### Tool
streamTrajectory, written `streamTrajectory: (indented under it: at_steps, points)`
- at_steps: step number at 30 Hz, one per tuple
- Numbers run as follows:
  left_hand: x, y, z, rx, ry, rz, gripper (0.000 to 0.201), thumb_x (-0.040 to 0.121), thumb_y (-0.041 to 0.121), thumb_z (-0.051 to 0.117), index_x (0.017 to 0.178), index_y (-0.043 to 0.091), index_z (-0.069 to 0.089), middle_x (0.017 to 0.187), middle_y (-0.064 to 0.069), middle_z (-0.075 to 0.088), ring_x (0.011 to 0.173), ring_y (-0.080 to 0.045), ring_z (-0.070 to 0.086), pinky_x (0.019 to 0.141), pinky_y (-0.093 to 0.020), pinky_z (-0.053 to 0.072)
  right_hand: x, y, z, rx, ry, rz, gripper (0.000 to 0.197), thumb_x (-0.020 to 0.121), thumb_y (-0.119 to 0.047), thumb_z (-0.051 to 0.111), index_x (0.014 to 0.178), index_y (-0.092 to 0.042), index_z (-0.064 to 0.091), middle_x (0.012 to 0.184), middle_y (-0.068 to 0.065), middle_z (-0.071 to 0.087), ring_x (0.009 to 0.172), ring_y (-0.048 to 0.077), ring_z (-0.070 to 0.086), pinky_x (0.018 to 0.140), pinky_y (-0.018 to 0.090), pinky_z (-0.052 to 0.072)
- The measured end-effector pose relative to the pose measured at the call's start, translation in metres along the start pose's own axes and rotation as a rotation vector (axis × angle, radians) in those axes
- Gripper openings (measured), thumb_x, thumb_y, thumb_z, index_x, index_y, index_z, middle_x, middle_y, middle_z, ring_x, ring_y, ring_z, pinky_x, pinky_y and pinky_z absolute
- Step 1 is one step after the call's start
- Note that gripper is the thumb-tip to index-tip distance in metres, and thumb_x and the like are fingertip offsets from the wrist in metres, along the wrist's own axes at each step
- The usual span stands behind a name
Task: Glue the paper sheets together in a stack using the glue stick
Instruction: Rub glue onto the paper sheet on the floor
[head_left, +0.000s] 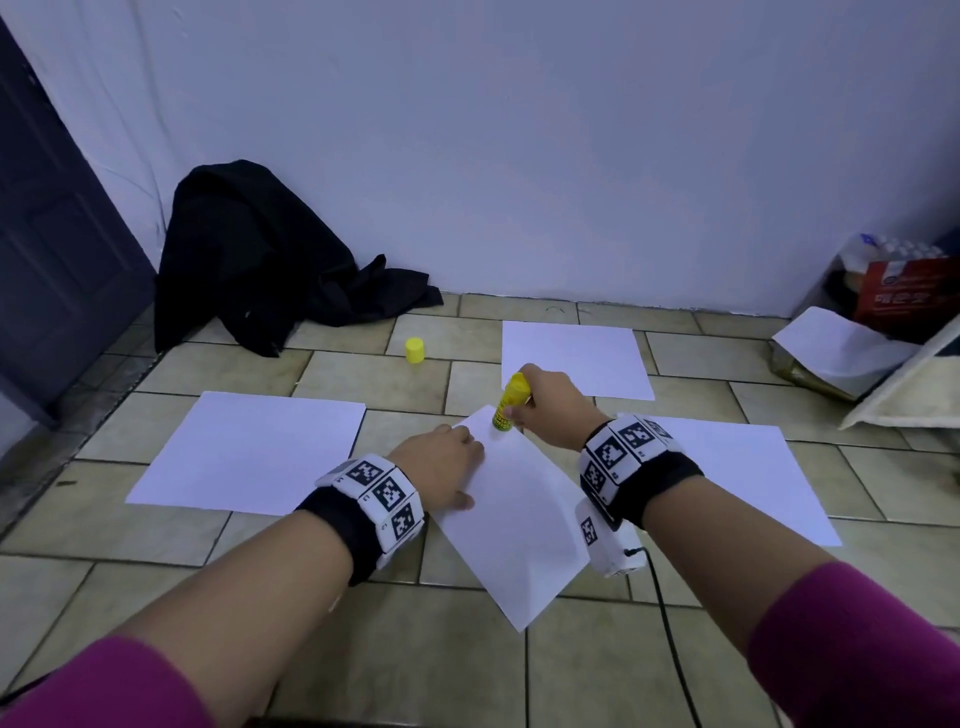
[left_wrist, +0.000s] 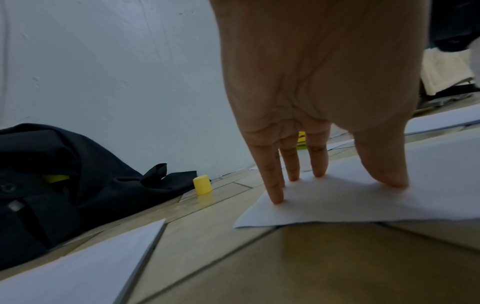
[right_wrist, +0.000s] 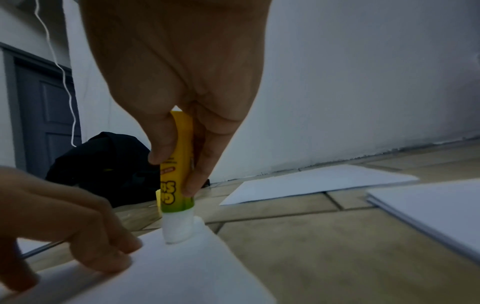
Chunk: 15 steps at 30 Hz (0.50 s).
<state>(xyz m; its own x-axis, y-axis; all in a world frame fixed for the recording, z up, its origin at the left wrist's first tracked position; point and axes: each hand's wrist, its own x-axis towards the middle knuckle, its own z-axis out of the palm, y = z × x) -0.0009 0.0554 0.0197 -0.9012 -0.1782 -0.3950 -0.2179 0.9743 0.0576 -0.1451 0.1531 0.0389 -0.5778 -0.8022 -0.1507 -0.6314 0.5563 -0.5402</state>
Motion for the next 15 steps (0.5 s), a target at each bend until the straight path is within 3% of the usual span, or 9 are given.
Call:
streamTrajectory:
  at_steps: [6,9,15]
  points:
    - [0.004,-0.011,-0.003,-0.014,-0.022,0.062,0.07,0.087,0.042,0.063,0.146,0.02,0.032,0.14,-0.001,0.036,0.13,-0.02,0.034,0.104,-0.037,0.038,-0.039,0.03,-0.016,-0.07,-0.051,-0.038,0.026,0.09,-0.022,0.063,0.108,-0.009,0.05,0.107,0.012,0.061,0.097,0.026,0.056,0.083,0.039,0.049]
    - [0.006,-0.015,-0.001,-0.04,-0.002,0.073,0.07,0.085,0.043,0.066,0.145,0.023,0.034,0.14,0.001,0.036,0.131,-0.017,0.033,0.102,-0.035,0.039,-0.06,0.042,-0.027,-0.074,-0.097,-0.049,0.029,0.089,-0.023,0.065,0.112,-0.011,0.052,0.104,0.007,0.063,0.094,0.023,0.059,0.084,0.04,0.051]
    - [0.01,-0.022,-0.006,-0.05,-0.028,0.089,0.065,0.085,0.037,0.068,0.141,0.026,0.038,0.139,0.003,0.035,0.13,-0.015,0.033,0.102,-0.035,0.038,-0.089,0.066,-0.043,-0.124,-0.2,-0.1,0.024,0.087,-0.026,0.067,0.103,-0.011,0.057,0.098,0.005,0.065,0.089,0.021,0.061,0.081,0.04,0.053]
